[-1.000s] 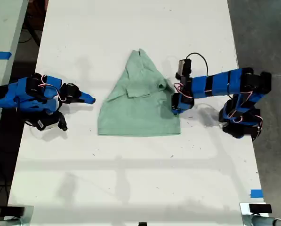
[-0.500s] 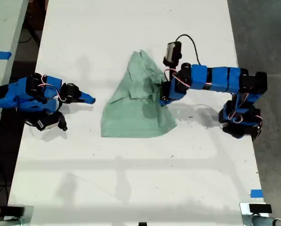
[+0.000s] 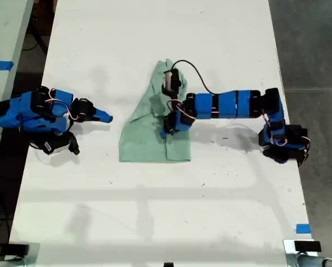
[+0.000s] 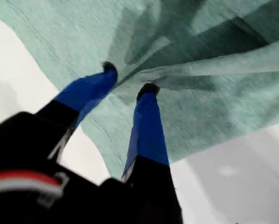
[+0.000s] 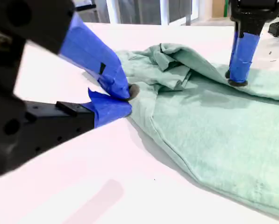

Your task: Fold t shirt

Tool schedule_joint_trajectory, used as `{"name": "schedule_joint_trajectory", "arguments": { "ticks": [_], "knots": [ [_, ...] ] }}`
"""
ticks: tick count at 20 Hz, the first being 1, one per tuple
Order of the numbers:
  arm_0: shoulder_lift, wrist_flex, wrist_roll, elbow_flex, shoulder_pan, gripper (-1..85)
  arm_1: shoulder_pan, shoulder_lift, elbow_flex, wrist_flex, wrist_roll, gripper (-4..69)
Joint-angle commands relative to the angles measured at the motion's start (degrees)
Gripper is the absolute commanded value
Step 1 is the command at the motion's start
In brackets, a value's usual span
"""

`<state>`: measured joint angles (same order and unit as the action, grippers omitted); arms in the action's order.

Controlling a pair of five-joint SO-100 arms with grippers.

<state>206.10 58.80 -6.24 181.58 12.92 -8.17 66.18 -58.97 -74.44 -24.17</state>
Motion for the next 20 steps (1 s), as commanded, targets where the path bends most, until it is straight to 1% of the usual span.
{"name": "schedule_joint_trajectory", "arguments": {
  "ticks": [1,3,5,6,7,8,10,13,15,18,19,20],
  "knots": [
    [0.53,0.18,0.53,0.18,-0.44,0.0,0.62,3.87,3.52,-0.18,-0.09,33.3],
    [0.53,0.18,0.53,0.18,-0.44,0.0,-0.09,9.40,3.96,-4.92,0.00,33.6],
    [0.53,0.18,0.53,0.18,-0.44,0.0,-2.02,17.31,2.99,-11.60,-0.53,34.5],
    [0.53,0.18,0.53,0.18,-0.53,0.0,-3.34,22.32,1.05,-14.50,-0.79,30.6],
    [0.53,0.18,0.53,0.18,-0.53,0.0,-4.31,27.77,-1.49,-17.14,-0.35,14.1],
    [0.53,0.18,0.53,0.18,-0.44,0.0,-5.10,33.75,-5.19,-19.25,0.88,0.5],
    [0.53,0.18,0.62,0.18,-0.44,0.0,-5.80,47.46,-16.79,-19.95,2.72,0.3],
    [0.53,0.18,0.70,0.18,-0.53,0.0,-8.26,71.63,-41.31,-17.84,4.39,0.3],
    [0.53,0.18,0.70,0.18,-0.35,0.0,-7.29,86.40,-57.57,-16.17,6.50,0.3],
    [0.53,0.18,0.70,0.18,-0.26,0.0,-5.27,106.17,-83.41,-8.88,9.84,0.3],
    [0.53,0.18,0.97,0.26,-0.35,0.0,-5.19,113.20,-91.32,-6.94,10.02,0.3],
    [0.53,0.18,0.97,0.26,-0.53,0.0,-5.19,120.32,-98.09,-6.15,8.61,0.3]
  ]
}}
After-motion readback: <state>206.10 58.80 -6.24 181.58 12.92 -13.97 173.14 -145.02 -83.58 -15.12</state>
